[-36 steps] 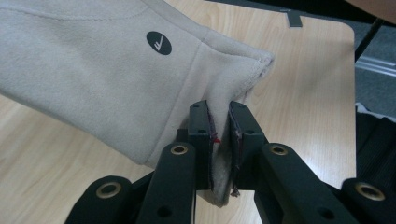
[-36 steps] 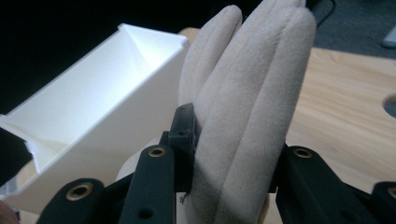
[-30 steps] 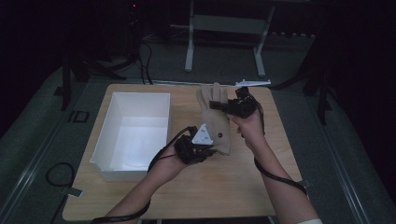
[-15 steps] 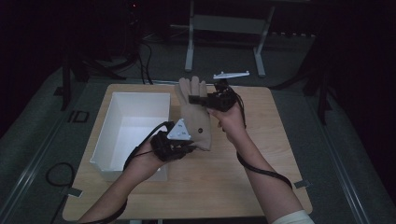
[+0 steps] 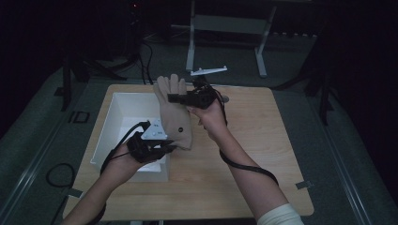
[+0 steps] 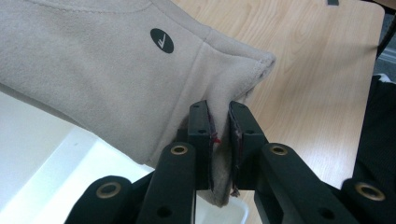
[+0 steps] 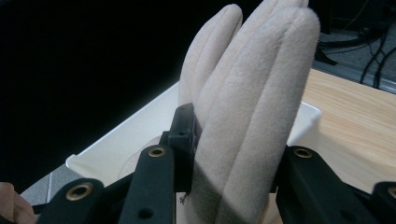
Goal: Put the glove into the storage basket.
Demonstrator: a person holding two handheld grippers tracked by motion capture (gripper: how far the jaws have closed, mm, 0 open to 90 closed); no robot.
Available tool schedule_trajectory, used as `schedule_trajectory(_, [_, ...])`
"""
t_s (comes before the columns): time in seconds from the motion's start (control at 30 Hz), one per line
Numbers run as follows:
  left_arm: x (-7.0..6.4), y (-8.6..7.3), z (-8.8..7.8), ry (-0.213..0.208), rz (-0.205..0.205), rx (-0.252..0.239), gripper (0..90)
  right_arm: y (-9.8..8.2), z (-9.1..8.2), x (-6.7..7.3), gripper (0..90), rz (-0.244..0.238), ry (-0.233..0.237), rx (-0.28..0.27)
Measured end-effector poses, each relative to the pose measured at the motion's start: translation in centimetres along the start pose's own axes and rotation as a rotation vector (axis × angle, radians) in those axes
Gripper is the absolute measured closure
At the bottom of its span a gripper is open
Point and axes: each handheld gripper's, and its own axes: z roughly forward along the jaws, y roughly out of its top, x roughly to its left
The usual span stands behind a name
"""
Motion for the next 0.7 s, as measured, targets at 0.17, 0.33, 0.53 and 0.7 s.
schedule_trajectory(0.17, [0.7,-1.5,-1.5,0.016,-0.019,0.002,81.9,0.4,1.7,1.2,67.4,-0.008,0.023,-0.003])
schedule_trajectory(0.33, [1.3,-3.0,-2.9,0.046,-0.040,0.018,81.9,1.0,3.7,2.6,67.3,-0.025,0.039,0.013])
schedule_trajectory(0.53, [2.3,-5.3,-4.0,0.069,-0.093,0.024,82.0,1.3,6.3,4.5,67.3,-0.023,0.083,0.013])
schedule_trajectory(0.7, [2.8,-7.1,-3.7,0.077,-0.130,0.045,81.9,0.8,8.2,4.6,67.3,-0.026,0.071,0.045])
